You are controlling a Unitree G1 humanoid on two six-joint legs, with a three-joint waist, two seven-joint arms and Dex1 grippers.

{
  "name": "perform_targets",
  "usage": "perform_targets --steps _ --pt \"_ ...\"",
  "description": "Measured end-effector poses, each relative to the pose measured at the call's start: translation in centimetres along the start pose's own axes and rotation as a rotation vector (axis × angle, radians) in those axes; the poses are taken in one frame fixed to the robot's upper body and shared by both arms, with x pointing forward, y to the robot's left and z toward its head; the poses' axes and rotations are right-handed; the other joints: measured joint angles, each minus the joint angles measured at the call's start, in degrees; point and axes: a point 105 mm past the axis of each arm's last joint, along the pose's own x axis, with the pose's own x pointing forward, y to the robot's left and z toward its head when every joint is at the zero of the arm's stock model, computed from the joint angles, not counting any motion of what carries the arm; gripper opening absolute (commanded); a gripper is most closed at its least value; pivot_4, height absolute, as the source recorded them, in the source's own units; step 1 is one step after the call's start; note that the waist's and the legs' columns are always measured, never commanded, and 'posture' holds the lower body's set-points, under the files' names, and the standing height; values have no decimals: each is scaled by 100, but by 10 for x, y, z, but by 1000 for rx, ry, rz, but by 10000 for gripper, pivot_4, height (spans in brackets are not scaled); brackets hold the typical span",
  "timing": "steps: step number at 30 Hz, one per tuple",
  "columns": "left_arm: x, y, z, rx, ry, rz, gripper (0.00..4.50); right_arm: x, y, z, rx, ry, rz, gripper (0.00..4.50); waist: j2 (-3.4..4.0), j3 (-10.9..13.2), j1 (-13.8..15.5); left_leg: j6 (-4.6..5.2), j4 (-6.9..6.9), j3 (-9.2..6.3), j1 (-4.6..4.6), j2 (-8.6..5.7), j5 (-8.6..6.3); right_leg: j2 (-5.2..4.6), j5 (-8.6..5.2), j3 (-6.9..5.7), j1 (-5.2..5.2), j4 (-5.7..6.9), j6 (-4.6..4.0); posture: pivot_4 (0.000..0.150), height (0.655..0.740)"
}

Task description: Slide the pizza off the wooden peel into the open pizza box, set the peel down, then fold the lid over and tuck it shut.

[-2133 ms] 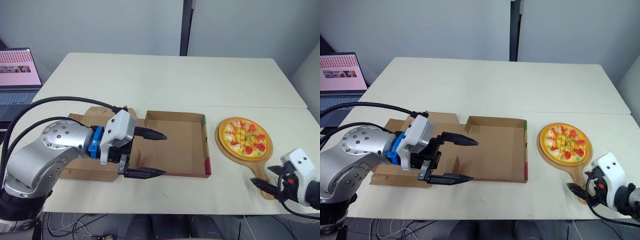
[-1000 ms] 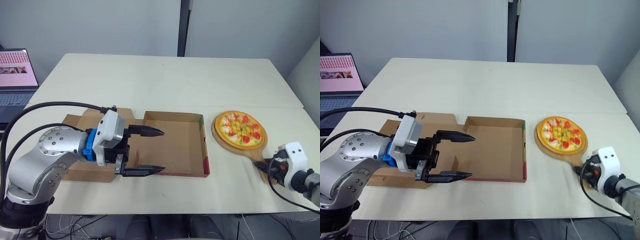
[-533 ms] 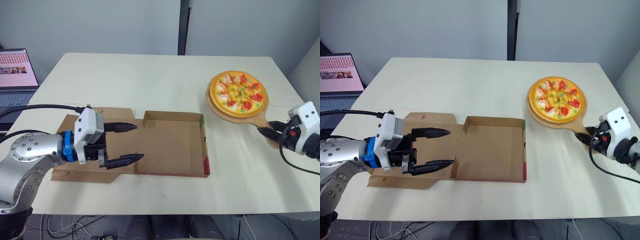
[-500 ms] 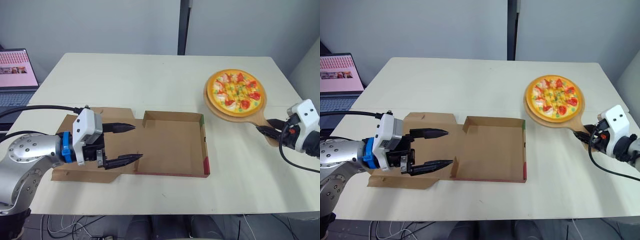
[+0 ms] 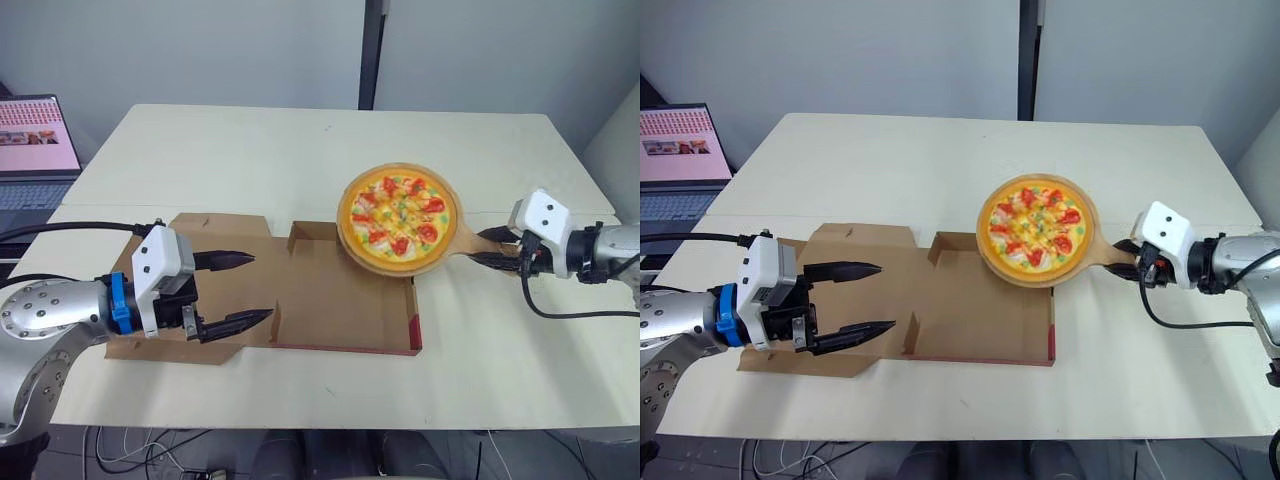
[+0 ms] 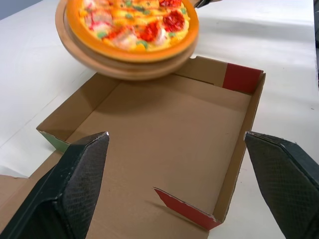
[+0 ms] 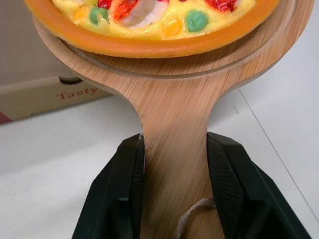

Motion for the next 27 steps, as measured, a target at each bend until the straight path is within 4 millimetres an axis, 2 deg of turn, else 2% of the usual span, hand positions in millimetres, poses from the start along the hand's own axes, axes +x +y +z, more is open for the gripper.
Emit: perform_targets --steps 4,11,16,22,27 --pt "0 0 0 1 0 3 45000 5 -1 0 -60 6 20 15403 2 1 0 0 0 1 0 0 0 0 0 1 -1 0 0 1500 7332" --pt "1 -3 0 2 3 -5 45000 6 -21 9 -208 14 -47 15404 3 2 -5 0 0 1 2 0 0 1 3 -2 -1 2 -6 1500 7332" --pt "1 -2 0 4 2 5 45000 8 -24 10 -236 11 -62 15404 4 2 -6 0 0 1 2 0 0 0 4 -2 -1 2 -7 1500 7332" --pt "5 -3 0 6 -5 -7 45000 6 -43 14 -255 16 -146 15404 4 3 -7 0 0 2 2 0 0 0 6 -1 -1 3 -9 1500 7332" --pt "8 -2 4 22 -23 -14 45000 -7 -58 17 -199 -10 -226 15404 5 3 -5 0 0 1 2 0 0 0 7 -3 0 3 -11 1500 7332"
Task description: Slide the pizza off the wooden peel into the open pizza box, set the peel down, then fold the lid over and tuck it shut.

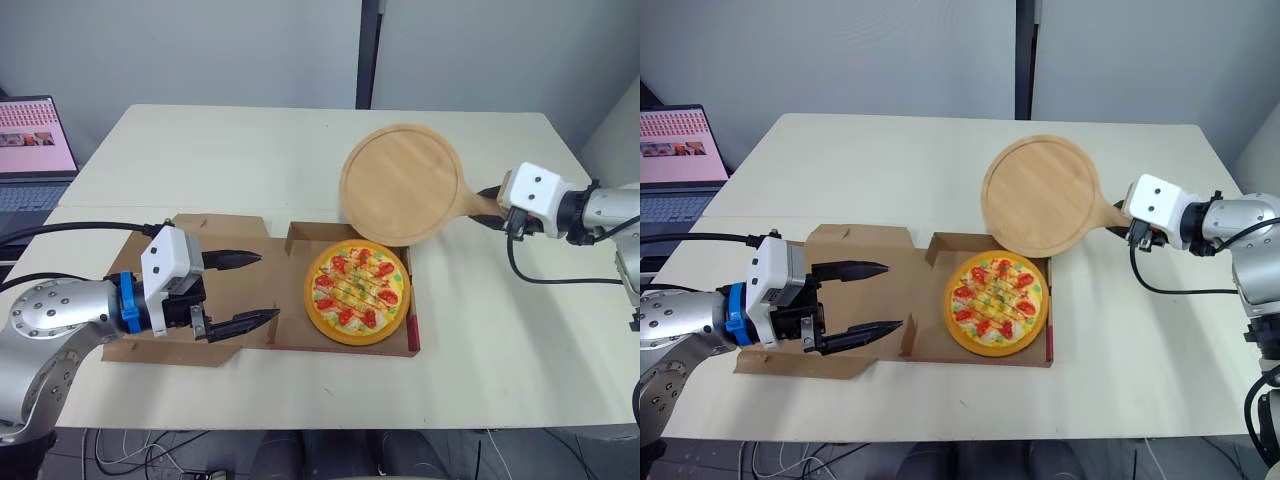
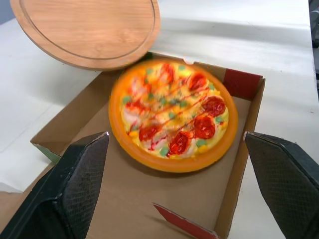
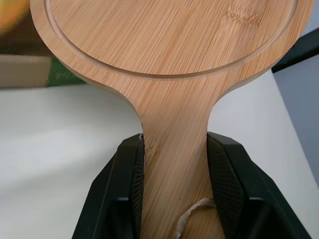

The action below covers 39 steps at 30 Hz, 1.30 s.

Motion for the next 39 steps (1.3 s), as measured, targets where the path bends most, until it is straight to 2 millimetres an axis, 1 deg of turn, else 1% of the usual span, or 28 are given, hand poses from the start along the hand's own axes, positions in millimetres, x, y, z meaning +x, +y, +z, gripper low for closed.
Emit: perform_targets --steps 3,6,9,11,12,14,17,19,21,23,25,29,32,34,35,39 --pt "4 0 3 2 -24 -9 45000 -16 -10 -3 69 -5 -57 15403 -1 0 18 0 0 -2 0 0 0 -1 0 -3 2 0 0 1500 7332" --pt "9 1 6 1 -47 -16 45000 -32 -5 -17 164 20 -92 15403 -1 -1 89 0 0 -3 0 -1 0 -1 0 -2 3 -1 0 1500 7332" --pt "17 1 15 5 -89 -43 45000 -49 15 -39 288 69 -101 15403 -1 -1 156 0 2 -9 -3 -3 0 -1 0 -7 7 -1 0 1500 7332" --pt "23 1 21 8 -107 -73 45000 -61 37 -55 379 124 -82 15403 -1 -1 163 0 2 -6 -3 -23 0 0 0 -2 7 -1 1 1500 7332" --pt "26 0 23 6 -120 -90 45000 -65 46 -60 413 142 -76 15403 0 -2 153 0 2 -6 -3 -24 0 0 1 -2 7 0 1 1500 7332" --pt "34 0 32 12 -155 -122 45000 -73 64 -69 485 177 -84 15403 2 -3 129 0 4 -7 -2 -25 0 1 1 -1 8 3 3 1500 7332" --pt "45 -1 45 34 -209 -169 45000 -86 80 -80 575 232 -135 15404 7 -6 84 0 4 -5 3 -24 0 6 1 4 11 3 3 1500 7332" --pt "50 -2 49 37 -225 -191 45000 -95 90 -88 636 264 -178 15403 11 -8 81 -1 2 -7 3 -24 1 8 1 2 12 3 4 1500 7332" --pt "57 -5 51 31 -240 -217 45000 -103 109 -97 728 304 -208 15403 10 -11 103 -1 3 -12 1 -23 1 10 1 -1 13 3 4 1500 7332" --pt "60 -5 51 26 -246 -229 45000 -105 125 -103 782 343 -200 15403 11 -11 90 -1 3 -5 2 -24 1 10 1 6 11 3 4 1500 7332" --pt "62 -6 54 32 -257 -236 45000 -106 133 -106 815 359 -207 15404 12 -11 77 -1 4 -1 4 -24 1 10 1 11 12 3 5 1500 7332" --pt "65 -6 57 41 -256 -269 45000 -106 138 -109 862 369 -258 15403 15 -13 85 -1 4 -7 4 -26 1 10 0 6 13 2 5 1500 7332" --pt "67 -9 54 34 -248 -299 45000 -107 150 -113 919 387 -253 15403 15 -13 104 -1 3 -8 0 -27 1 10 0 6 12 -1 5 1500 7332" --pt "67 -11 53 34 -242 -319 45000 -107 152 -113 930 393 -252 22586 15 -13 101 -1 3 -7 1 -28 1 9 0 7 12 -1 5 1500 7332" --pt "68 -13 52 33 -237 -331 45000 -106 152 -113 933 396 -255 24465 15 -13 101 -1 4 -7 1 -28 1 9 0 7 12 -1 5 1500 7332" --pt "68 -16 50 30 -232 -355 45000 -107 153 -113 952 405 -243 39128 14 -14 100 -1 4 -8 2 -28 1 9 0 6 14 -1 5 1500 7332"
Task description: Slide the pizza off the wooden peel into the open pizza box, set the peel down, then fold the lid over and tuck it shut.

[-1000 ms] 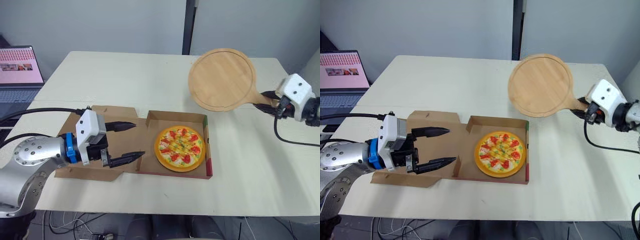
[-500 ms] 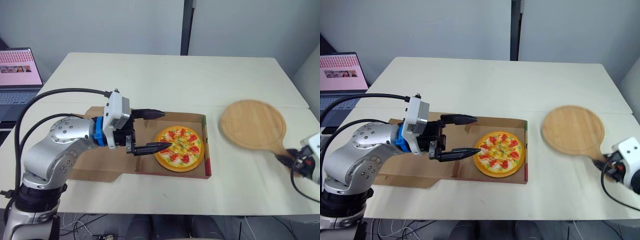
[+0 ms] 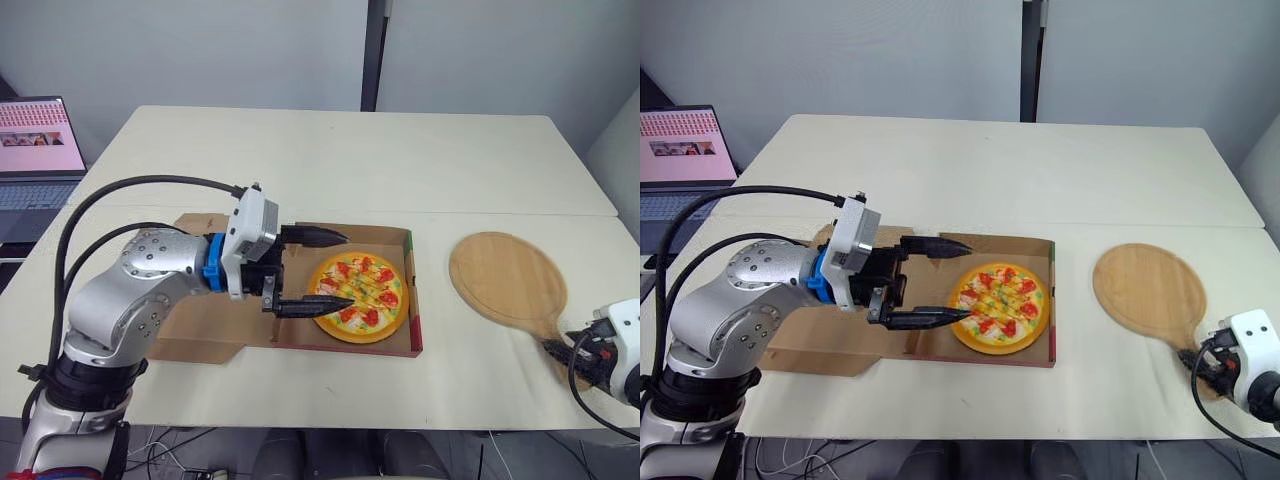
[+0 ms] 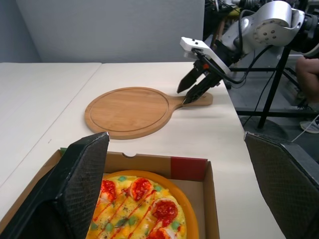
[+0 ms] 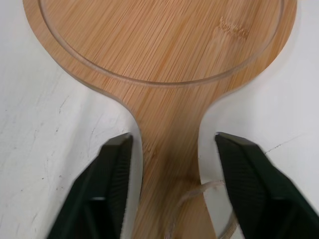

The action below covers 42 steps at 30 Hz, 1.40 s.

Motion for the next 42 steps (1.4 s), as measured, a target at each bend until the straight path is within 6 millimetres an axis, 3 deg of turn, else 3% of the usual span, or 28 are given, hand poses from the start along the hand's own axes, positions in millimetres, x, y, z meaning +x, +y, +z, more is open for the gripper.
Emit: perform_targets --steps 2,5,8,11,18,21,24,28,36,42 --pt "0 0 0 0 0 0 45000 -3 0 2 -17 11 18 44467 0 0 1 0 0 0 0 -1 0 0 0 0 0 0 0 1500 7332" --pt "-1 -2 -1 -4 1 4 45000 -9 -5 14 -75 -16 49 44467 -1 1 -13 0 0 2 1 -1 0 0 0 3 1 -1 1 1500 7332" --pt "-6 -5 -9 -43 4 39 45000 -11 -12 46 -207 -127 59 44467 -2 1 -69 1 -1 1 5 1 0 1 0 2 2 -1 1 1500 7332" --pt "-18 -5 -14 -79 11 129 45000 -5 -4 80 -384 -239 100 44467 -5 1 -107 1 -2 -4 6 6 0 4 0 -4 5 -1 0 1500 7332" --pt "-69 -17 -55 -247 124 502 45000 12 64 154 -663 -465 430 44467 -12 6 -132 1 -3 -6 8 29 0 2 0 -9 3 -1 -2 1500 7332" --pt "-94 -27 -73 -362 132 686 45000 15 100 172 -747 -508 614 44467 -16 6 -118 1 -2 -8 10 40 0 -7 1 -10 3 -1 -3 1500 7332" --pt "-114 -32 -77 -465 39 850 45000 17 127 180 -764 -519 766 44467 -23 9 -39 1 1 -12 6 38 0 -20 1 -14 3 -1 -2 1500 7332" --pt "-137 -61 -87 -664 -124 1055 45000 10 157 188 -811 -516 957 44467 -31 5 -36 2 -2 -23 7 38 -2 -51 1 -14 1 -4 -1 1500 7332" --pt "-169 -128 -121 -1073 -438 1467 45000 14 177 192 -833 -495 1096 44467 -41 4 -17 3 1 -11 12 30 -2 -44 -4 -17 1 -5 -11 1500 7332" --pt "-186 -135 -134 -1190 -574 1616 45000 15 177 196 -847 -494 1115 44467 -44 3 -1 3 0 3 11 25 -2 -16 -10 -12 -2 -6 -19 1500 7332"
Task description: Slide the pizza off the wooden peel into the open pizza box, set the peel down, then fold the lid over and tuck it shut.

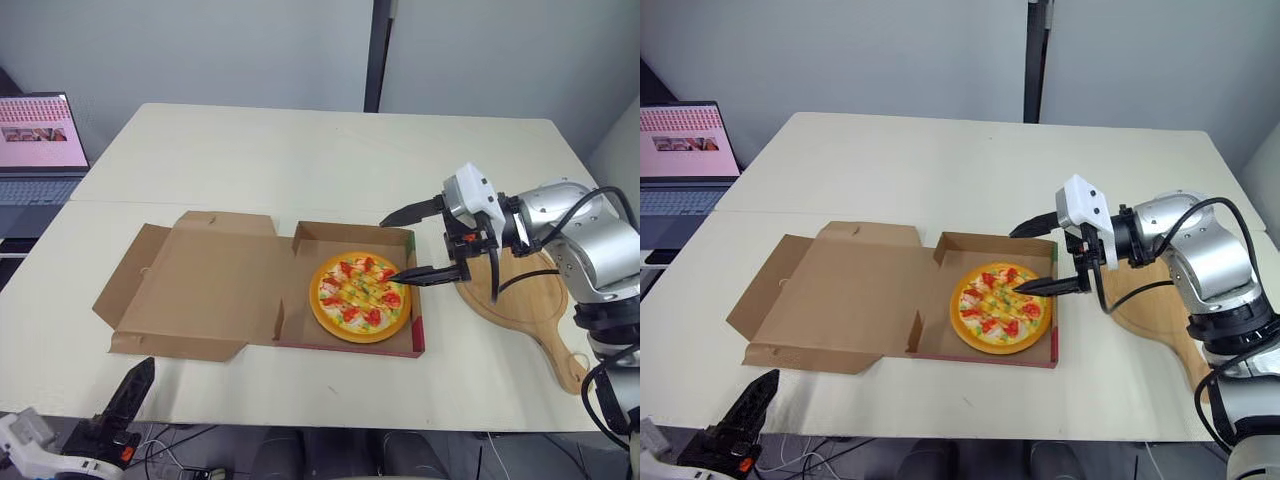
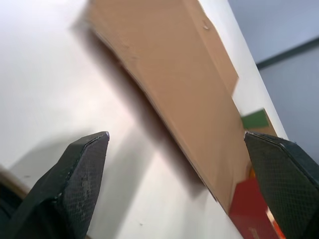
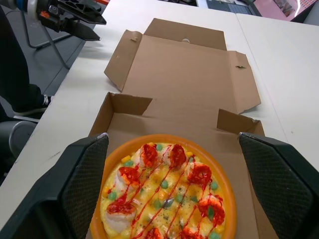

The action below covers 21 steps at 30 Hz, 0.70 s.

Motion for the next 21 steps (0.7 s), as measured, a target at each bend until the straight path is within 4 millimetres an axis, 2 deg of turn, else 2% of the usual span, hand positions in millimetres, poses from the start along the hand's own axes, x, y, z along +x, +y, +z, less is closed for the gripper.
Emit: perform_targets --steps 5,9,13,21 --pt "24 1 9 -89 -37 28 45000 2 -2 3 -9 -2 9 44467 1 0 -2 0 0 -1 1 0 0 13 1 0 -1 3 -5 1500 7332" --pt "36 0 15 -128 -56 34 45000 1 -3 5 -24 2 15 44467 7 1 -14 0 -4 -1 0 -2 0 11 1 7 -4 1 -4 1500 7332" --pt "47 0 18 -167 -77 38 37262 1 -2 4 -25 13 20 45000 15 2 -20 0 -5 1 -1 -6 -1 6 5 19 -5 -6 3 1500 7332" --pt "54 -1 7 -180 -41 22 12452 1 -2 3 -25 22 19 45000 9 0 -59 -1 -2 5 0 -13 -1 4 7 21 -5 -7 7 1500 7332"
